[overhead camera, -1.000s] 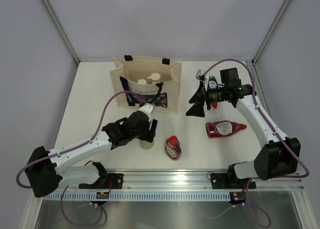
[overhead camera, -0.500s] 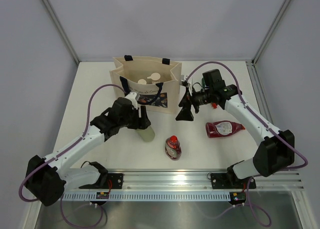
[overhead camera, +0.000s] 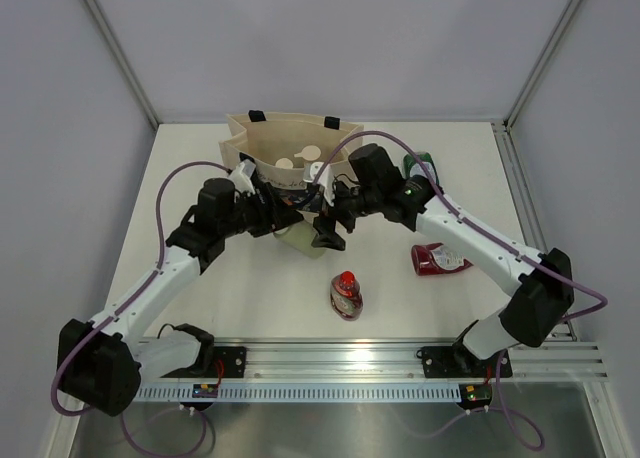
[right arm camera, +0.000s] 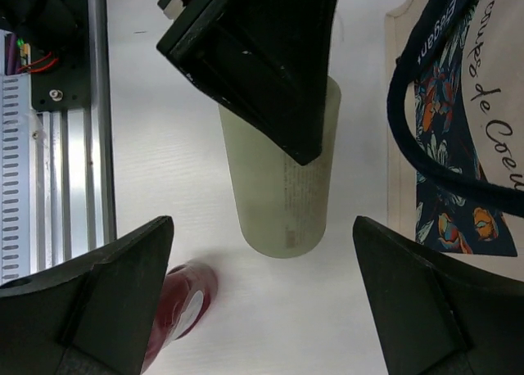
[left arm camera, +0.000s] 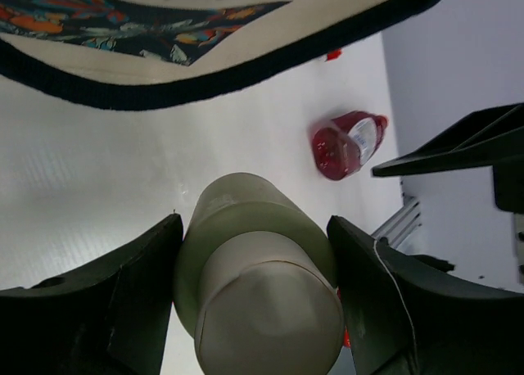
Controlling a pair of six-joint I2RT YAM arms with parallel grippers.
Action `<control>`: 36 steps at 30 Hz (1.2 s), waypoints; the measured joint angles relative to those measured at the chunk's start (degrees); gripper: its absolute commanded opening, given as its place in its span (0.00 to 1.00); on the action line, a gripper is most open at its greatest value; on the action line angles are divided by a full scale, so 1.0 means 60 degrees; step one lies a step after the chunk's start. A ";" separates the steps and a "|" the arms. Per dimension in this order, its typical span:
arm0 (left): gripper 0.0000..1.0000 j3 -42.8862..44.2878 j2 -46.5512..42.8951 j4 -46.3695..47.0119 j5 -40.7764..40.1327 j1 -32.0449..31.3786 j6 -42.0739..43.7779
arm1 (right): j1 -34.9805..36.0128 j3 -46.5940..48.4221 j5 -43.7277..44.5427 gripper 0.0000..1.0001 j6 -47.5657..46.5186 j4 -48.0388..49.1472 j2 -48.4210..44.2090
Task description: Place the personal care products into the canvas bag
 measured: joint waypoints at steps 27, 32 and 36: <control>0.00 -0.0860 -0.0488 0.2750 0.1825 0.0874 -0.2998 | 0.1067 0.1242 0.1650 0.17 -0.0284 0.0025 0.1694; 0.39 -0.0994 -0.0641 0.3126 0.2113 0.1035 -0.3574 | 0.1035 0.1242 0.1432 0.00 -0.0182 0.0025 0.1523; 0.78 -0.0987 -0.0900 0.3337 0.2364 0.1155 -0.3774 | 0.1024 0.1246 0.1209 0.00 -0.0102 0.0018 0.1246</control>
